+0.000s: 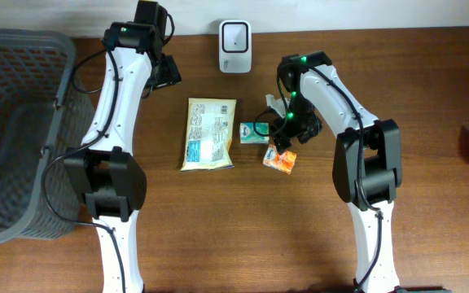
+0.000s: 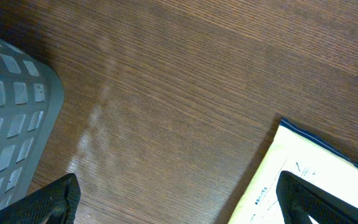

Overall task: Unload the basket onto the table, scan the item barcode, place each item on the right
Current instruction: 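Grasp the orange tissue pack and hold it at the scanner, then carry the orange tissue pack to the right side and release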

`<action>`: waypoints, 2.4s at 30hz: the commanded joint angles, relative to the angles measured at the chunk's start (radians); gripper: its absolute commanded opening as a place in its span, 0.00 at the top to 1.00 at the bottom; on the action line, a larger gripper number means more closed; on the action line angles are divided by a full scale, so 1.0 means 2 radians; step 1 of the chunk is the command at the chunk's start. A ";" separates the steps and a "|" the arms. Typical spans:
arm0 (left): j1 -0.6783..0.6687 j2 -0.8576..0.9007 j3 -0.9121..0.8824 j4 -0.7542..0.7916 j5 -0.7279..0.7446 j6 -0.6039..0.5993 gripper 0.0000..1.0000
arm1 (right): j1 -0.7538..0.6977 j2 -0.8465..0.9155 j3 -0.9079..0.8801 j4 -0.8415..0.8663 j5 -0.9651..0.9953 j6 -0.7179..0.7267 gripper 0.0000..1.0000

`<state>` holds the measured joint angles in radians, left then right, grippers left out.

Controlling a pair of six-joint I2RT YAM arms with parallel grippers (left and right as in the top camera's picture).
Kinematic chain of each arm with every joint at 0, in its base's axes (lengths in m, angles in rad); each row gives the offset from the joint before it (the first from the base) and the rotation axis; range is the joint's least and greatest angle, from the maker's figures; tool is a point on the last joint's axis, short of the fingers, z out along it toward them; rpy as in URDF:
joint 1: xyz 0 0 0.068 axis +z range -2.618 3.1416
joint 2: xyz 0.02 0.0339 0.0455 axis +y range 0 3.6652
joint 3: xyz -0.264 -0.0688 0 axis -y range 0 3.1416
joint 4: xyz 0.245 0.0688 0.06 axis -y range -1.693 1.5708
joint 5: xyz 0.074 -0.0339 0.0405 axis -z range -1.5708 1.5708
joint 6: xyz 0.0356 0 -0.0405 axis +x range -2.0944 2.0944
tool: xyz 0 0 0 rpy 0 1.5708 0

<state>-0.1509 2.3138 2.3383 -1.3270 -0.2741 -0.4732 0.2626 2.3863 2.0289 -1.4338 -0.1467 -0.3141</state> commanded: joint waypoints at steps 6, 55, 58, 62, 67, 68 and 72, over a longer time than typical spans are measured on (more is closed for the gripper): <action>0.001 -0.013 -0.001 0.000 -0.005 -0.006 0.01 | -0.001 -0.012 -0.024 0.011 -0.047 -0.087 0.39; 0.002 -0.013 -0.001 0.000 -0.005 -0.006 0.01 | -0.060 -0.012 0.100 0.372 -0.531 0.411 0.96; 0.002 -0.013 -0.001 0.000 -0.005 -0.006 0.01 | -0.047 -0.012 0.129 0.371 -0.315 0.424 0.96; 0.002 -0.013 -0.001 0.000 -0.005 -0.006 0.01 | -0.013 -0.012 0.158 0.387 0.024 0.355 0.96; 0.002 -0.013 -0.001 0.000 -0.005 -0.006 0.01 | 0.066 0.023 0.156 0.482 0.268 0.103 0.96; 0.002 -0.013 -0.001 0.000 -0.005 -0.006 0.01 | 0.071 0.030 0.156 0.495 0.269 0.083 0.96; 0.003 -0.013 -0.001 0.000 -0.005 -0.006 0.01 | 0.083 0.071 0.156 0.538 0.272 0.051 0.96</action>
<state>-0.1509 2.3138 2.3383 -1.3266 -0.2741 -0.4732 0.4381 2.4783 2.3302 -0.3691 0.3355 -0.1349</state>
